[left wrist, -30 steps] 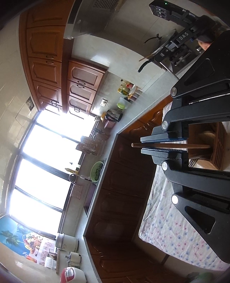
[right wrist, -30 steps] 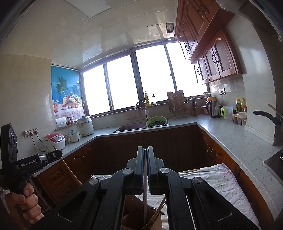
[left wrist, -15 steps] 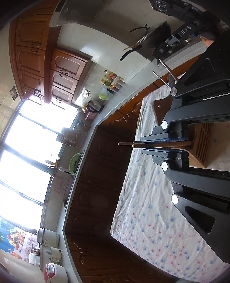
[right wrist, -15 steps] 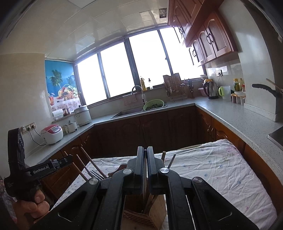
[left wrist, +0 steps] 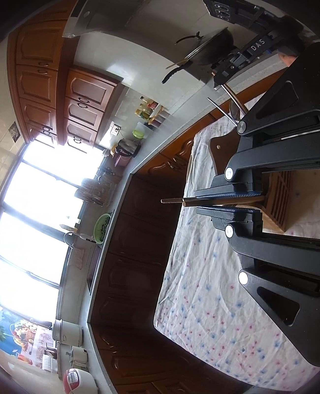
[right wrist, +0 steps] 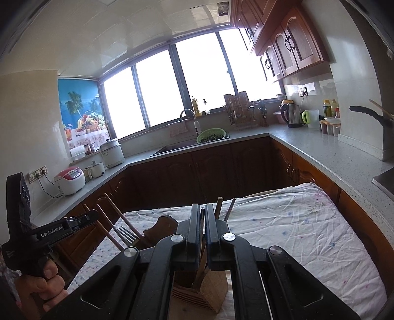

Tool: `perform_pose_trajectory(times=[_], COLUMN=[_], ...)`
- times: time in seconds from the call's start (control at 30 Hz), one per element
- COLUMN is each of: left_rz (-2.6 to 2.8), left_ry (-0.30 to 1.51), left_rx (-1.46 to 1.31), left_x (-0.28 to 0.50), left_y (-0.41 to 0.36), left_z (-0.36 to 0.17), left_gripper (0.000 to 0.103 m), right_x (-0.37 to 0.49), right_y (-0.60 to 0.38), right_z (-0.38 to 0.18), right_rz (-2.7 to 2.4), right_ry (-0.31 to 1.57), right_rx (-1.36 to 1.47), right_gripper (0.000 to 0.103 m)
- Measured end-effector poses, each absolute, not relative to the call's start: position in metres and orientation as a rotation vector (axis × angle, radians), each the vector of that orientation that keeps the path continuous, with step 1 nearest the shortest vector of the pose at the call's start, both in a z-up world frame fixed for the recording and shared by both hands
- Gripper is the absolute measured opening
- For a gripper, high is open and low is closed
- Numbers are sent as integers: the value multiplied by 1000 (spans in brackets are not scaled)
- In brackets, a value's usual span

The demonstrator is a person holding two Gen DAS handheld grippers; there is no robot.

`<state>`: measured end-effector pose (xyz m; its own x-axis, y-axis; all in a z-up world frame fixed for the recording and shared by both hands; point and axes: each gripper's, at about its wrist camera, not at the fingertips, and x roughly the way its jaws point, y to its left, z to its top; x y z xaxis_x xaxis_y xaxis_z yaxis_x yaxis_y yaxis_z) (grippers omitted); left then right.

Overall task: Organize utensils
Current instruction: 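Carry both chopsticks over the wooden holder and lower them into it, then open both tools to release the chopsticks into the holder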

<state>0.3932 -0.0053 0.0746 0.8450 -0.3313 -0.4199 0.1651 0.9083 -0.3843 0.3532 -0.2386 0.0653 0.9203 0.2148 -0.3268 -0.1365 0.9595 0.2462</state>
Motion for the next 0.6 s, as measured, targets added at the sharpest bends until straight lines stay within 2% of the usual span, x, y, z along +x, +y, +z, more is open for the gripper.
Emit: perform_pose_trajectory(times=[0.23,0.3,0.5,0.53,0.57,0.6], left_rz=[-267,-263,-254,-252,-252,-251], left_ry=[519,524,525,526,527,526], left_rx=[-339,-333,-308,-309,-312,-315], left_x=[397,398,395,395,395,394], left_y=[-7,-8,-12,-11,-11,-10], left_z=[73,72,73,73,73,73], left_gripper=[5,5,5,9,14,17], right_x=[357,358,360,360,359,358], right_y=[-241,-241,-243,-244,-244,-245], right_z=[64,64,62,62,63,63], right_rz=[183,186,195,194,198,207], right_ry=[373,377,392,390,386,382], right_rx=[222,219,227,229,234,242], right_gripper=[4,8,10,10,15,26])
